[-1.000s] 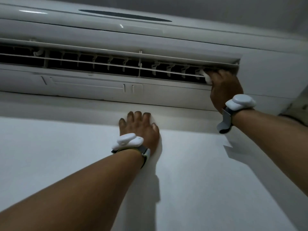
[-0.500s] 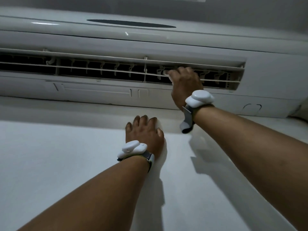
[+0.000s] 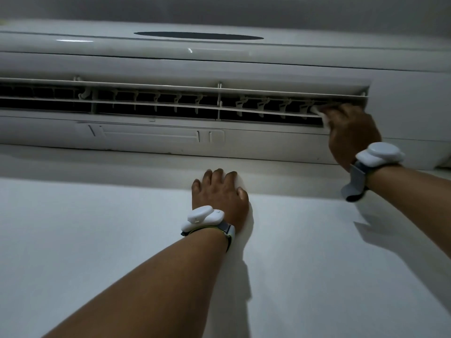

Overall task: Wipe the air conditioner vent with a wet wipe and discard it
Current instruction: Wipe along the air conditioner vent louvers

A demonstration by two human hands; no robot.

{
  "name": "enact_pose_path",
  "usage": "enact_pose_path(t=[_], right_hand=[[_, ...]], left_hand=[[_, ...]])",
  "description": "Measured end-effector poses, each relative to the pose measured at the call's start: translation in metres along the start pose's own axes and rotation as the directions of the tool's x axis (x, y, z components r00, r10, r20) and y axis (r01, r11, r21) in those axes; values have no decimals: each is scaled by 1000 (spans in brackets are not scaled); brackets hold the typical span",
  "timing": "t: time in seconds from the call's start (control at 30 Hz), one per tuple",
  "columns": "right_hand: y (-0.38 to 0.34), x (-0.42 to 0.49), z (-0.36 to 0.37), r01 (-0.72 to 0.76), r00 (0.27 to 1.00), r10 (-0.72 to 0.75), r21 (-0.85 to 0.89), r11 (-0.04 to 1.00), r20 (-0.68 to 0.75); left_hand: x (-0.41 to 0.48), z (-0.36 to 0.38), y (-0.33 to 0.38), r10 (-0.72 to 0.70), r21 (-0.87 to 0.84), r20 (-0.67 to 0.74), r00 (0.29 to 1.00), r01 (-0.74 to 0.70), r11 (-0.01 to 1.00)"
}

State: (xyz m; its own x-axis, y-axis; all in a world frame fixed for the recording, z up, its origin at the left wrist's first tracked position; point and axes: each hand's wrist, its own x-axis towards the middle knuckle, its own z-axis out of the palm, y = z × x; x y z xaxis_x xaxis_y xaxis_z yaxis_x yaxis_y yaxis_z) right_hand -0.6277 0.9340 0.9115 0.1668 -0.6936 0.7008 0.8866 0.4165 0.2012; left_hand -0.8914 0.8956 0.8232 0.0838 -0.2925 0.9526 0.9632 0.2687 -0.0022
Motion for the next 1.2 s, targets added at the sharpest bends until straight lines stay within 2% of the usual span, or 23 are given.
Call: enact_pose_path(t=[0.13, 0.27, 0.5, 0.67, 0.87, 1.03, 1.2], right_hand=[[14, -3, -3, -34, 999, 34, -3, 999, -22], [-8, 3, 4, -146, 989, 145, 2, 989, 18], [-73, 17, 8, 12, 997, -32, 257, 966, 75], [-56, 17, 8, 106, 992, -115, 135, 985, 59], [-17, 9, 1, 74, 995, -76, 21, 997, 67], [-1, 8, -13, -24, 1000, 24, 104, 994, 1], [-4, -14, -18, 181, 983, -179, 144, 973, -26]], left_hand=[[1, 0, 3, 7, 1, -12, 1000, -7, 1000], [-1, 1, 2, -2, 8, -21, 1000, 2, 1000], [-1, 0, 1, 5, 36, -32, 999, -4, 999], [-3, -2, 3, -17, 33, -5, 1000, 17, 999], [-5, -7, 2, -9, 39, -8, 1000, 10, 999], [-4, -11, 3, -6, 53, 0, 1000, 6, 999], [-4, -13, 5, -7, 41, 20, 1000, 6, 999]])
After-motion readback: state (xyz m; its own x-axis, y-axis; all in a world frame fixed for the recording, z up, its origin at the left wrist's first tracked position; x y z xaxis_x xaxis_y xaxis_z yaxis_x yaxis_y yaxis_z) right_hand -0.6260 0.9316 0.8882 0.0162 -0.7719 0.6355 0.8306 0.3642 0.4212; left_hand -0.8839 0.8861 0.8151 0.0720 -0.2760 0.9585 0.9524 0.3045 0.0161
